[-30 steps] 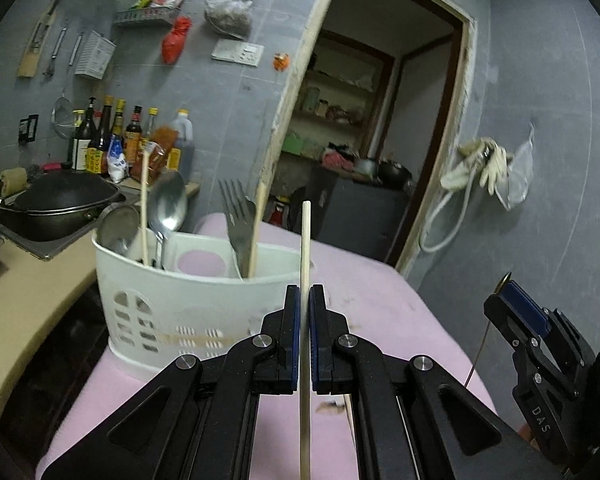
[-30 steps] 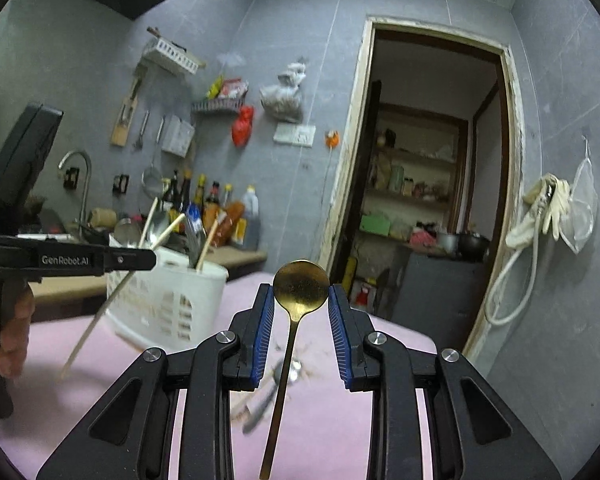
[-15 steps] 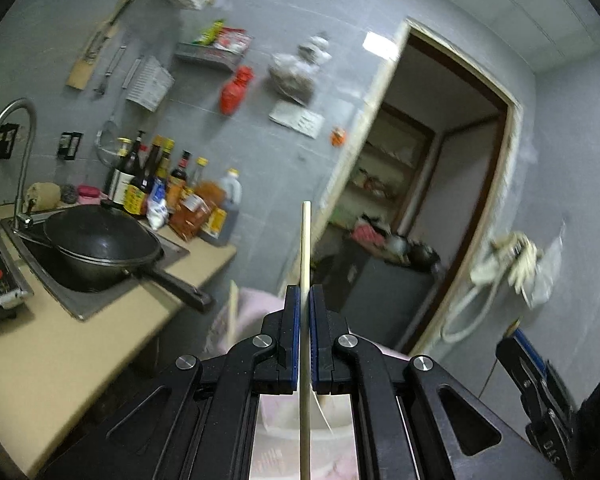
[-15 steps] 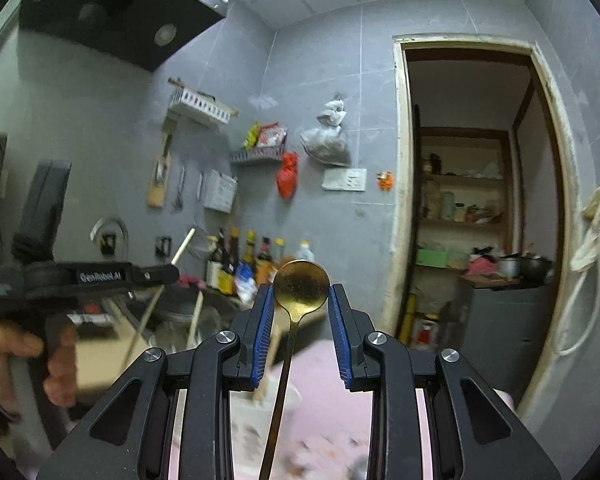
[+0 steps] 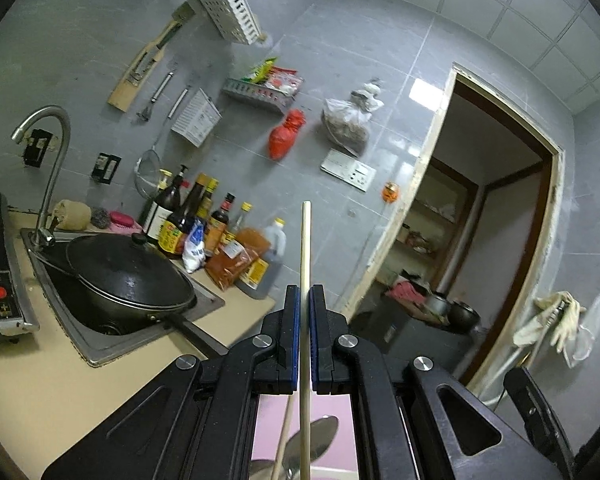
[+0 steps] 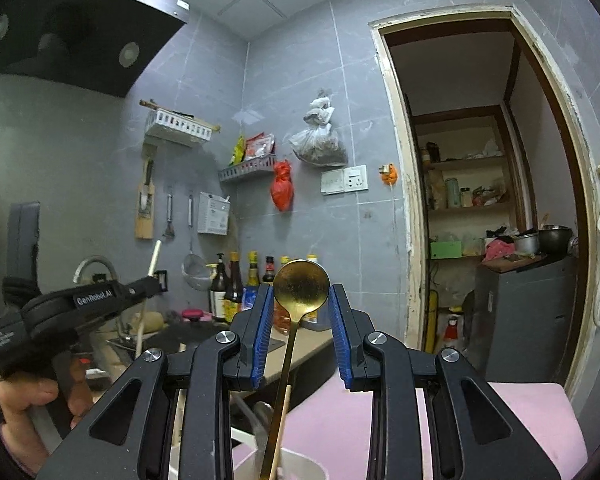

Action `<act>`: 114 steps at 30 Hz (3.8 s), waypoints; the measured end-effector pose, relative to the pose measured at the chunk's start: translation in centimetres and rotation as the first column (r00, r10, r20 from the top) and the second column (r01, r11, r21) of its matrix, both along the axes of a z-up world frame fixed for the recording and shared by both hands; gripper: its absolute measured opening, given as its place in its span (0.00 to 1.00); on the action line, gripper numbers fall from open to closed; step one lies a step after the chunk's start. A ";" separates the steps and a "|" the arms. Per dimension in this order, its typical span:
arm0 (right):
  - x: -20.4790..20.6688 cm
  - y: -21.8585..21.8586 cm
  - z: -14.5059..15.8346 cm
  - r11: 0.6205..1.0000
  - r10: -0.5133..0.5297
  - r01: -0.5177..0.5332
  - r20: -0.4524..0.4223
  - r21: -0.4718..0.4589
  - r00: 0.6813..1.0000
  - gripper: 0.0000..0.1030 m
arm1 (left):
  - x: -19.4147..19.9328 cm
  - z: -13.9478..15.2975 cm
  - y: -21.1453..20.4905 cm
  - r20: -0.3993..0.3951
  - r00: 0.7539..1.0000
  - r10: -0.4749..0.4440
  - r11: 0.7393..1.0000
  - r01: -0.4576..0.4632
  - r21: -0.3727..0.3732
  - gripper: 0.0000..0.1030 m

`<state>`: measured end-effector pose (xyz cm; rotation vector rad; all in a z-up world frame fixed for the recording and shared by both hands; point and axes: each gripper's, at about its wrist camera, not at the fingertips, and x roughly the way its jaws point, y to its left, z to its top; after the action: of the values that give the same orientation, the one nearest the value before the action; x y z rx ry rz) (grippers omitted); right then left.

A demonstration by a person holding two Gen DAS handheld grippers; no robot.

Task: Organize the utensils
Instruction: 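Carry the gold spoon and chopstick up over the white holder with both tools, then lower both utensils into the holder and open both tools, then move the right tool back to the silver spoon on the cloth, then grasp the silver spoon by its handle with the right tool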

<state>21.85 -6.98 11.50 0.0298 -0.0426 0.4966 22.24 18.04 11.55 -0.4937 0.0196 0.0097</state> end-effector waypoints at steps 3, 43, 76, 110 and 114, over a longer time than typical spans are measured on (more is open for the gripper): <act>0.7 0.3 -1.2 1.000 -0.022 0.022 -0.003 -0.013 1.000 0.25 | 0.2 -0.8 -0.4 0.009 0.999 0.031 0.999 -0.031 0.012 0.02; -2.3 -3.9 -3.9 0.993 -0.063 0.050 -0.118 -0.107 0.991 0.90 | -6.0 -4.3 -7.5 -0.173 0.978 -0.116 0.954 0.158 0.256 0.66; -4.5 -13.5 -12.4 0.931 -0.242 0.000 -0.618 -0.365 0.748 0.89 | -4.7 -12.7 -18.1 -0.643 0.687 -0.340 0.797 0.573 0.191 0.84; 7.0 -11.4 -14.8 0.960 -0.078 -0.170 -0.796 -0.222 0.600 0.49 | -2.1 -14.5 -20.8 -0.795 0.521 -0.312 0.746 0.652 0.135 0.05; 8.2 -10.2 -15.0 0.964 -0.081 -0.157 -0.802 -0.213 0.592 0.52 | -3.5 -14.2 -19.3 -0.792 0.496 -0.355 0.756 0.651 0.068 0.05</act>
<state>30.04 -17.20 -3.51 -0.0074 0.9468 0.4909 18.75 -1.22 -2.61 -0.0517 0.9900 -0.3856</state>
